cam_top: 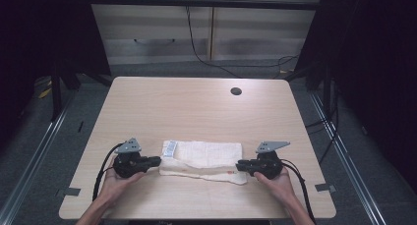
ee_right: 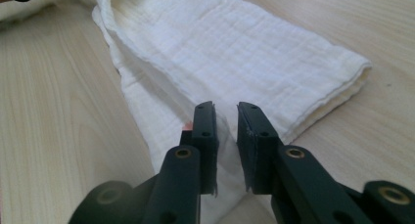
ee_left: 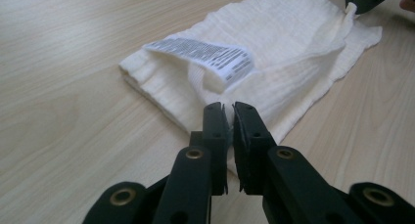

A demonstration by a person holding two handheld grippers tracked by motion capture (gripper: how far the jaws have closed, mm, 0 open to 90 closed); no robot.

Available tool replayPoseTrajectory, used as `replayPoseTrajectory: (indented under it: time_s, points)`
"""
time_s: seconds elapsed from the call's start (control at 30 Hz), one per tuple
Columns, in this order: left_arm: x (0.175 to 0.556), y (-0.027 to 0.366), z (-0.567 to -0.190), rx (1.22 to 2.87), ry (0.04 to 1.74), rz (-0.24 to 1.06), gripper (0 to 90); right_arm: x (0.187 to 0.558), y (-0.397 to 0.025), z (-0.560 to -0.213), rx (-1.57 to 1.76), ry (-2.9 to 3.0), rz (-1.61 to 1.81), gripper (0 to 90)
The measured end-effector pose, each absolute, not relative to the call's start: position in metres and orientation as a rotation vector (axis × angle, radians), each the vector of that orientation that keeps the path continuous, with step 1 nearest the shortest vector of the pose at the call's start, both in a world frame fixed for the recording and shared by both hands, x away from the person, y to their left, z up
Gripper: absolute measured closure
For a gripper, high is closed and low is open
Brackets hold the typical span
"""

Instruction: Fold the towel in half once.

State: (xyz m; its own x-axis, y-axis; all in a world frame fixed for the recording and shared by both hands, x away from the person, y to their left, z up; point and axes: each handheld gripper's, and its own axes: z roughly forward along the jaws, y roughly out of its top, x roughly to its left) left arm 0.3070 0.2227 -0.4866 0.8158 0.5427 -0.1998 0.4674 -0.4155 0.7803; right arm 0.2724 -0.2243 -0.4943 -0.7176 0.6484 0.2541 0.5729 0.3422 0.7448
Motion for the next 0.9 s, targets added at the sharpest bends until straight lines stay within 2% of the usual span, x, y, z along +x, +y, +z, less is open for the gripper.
replayPoseTrajectory:
  time_s: [0.07, 0.27, 0.43, 0.6, 0.7, 0.73, 0.9]
  points:
    - [0.305, 0.225, -0.485, 2.069, 0.743, 0.097, 83.0, 0.272, -0.223, -0.496, 1.144, 2.510, 1.317, 73.5]
    - [0.304, 0.239, -0.479, 2.023, 0.759, 0.127, 78.2, 0.270, -0.227, -0.494, 1.174, 2.488, 1.319, 58.2]
    - [0.312, 0.242, -0.472, 1.975, 0.786, 0.156, 76.9, 0.267, -0.237, -0.490, 1.204, 2.435, 1.348, 56.4]
    - [0.324, 0.224, -0.472, 1.989, 0.768, 0.136, 79.0, 0.281, -0.242, -0.479, 1.212, 2.336, 1.396, 59.7]
    - [0.332, 0.211, -0.478, 2.040, 0.748, 0.118, 83.3, 0.294, -0.241, -0.477, 1.207, 2.329, 1.379, 67.5]
    - [0.334, 0.208, -0.481, 2.054, 0.754, 0.114, 83.6, 0.300, -0.240, -0.478, 1.189, 2.334, 1.374, 72.6]
    - [0.335, 0.196, -0.494, 2.118, 0.755, 0.075, 83.4, 0.326, -0.232, -0.489, 1.200, 2.381, 1.266, 72.8]
